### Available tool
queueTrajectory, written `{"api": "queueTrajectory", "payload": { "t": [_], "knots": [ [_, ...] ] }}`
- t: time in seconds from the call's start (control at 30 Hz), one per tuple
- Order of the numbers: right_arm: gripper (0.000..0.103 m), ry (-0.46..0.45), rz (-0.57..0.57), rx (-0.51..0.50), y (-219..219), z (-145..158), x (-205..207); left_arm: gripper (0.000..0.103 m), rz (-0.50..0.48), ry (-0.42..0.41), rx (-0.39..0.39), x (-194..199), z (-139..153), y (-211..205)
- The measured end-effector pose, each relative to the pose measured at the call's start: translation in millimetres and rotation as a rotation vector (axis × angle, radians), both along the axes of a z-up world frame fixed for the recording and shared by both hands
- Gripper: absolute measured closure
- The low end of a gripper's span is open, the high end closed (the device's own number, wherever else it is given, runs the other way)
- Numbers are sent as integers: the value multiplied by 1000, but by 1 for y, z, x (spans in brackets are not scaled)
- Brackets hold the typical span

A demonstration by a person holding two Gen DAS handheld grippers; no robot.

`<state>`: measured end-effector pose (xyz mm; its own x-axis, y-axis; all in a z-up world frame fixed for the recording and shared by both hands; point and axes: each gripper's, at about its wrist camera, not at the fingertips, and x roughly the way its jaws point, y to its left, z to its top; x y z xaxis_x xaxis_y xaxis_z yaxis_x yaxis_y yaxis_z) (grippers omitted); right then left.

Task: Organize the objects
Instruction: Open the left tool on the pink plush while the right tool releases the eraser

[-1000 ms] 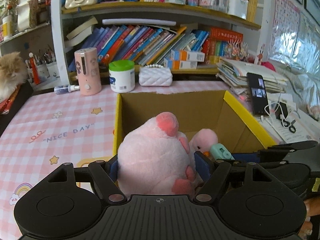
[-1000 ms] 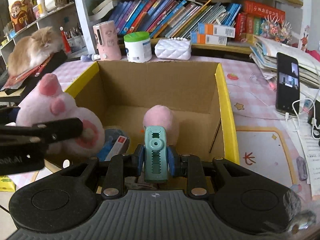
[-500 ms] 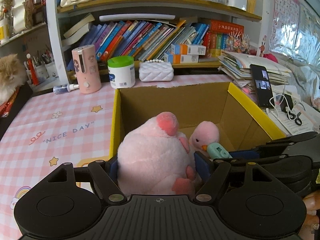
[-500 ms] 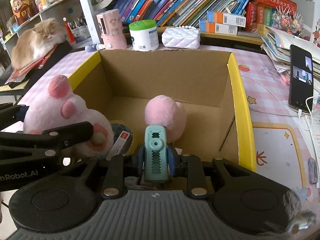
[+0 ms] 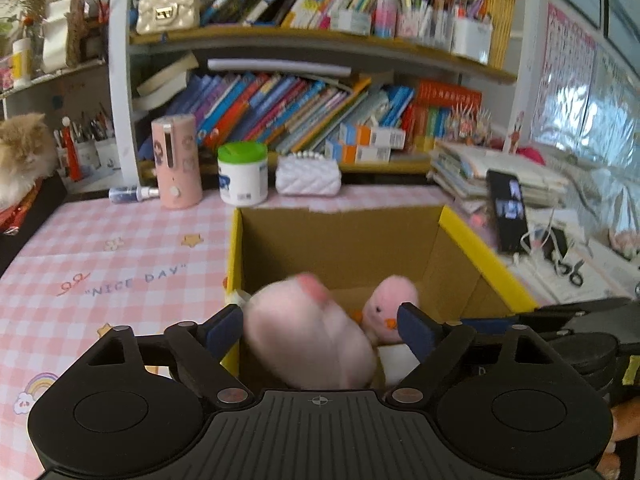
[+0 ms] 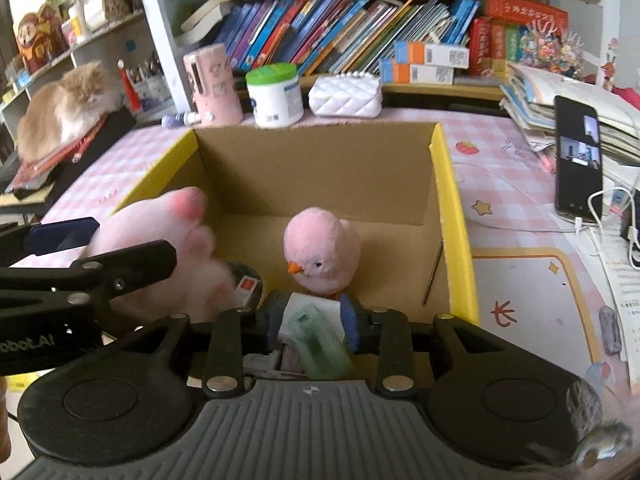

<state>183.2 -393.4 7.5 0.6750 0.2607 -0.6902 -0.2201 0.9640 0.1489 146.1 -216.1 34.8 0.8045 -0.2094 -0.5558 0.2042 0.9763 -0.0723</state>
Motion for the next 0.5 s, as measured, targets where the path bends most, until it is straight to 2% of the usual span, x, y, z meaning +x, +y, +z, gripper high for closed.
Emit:
{"api": "queueTrajectory", "payload": {
  "t": [0.17,0.37,0.5],
  "knots": [
    [64,-41,-47,2,-1,10,-15,15,-4,-38,-16,-15,11,6],
    [61,-78,-122,5,4,22,-38,10,17,-69,-35,-33,21,26],
    [54,-101,-169,-5,14,31,-55,8,50,-72,-47,-47,23,47]
  ]
}}
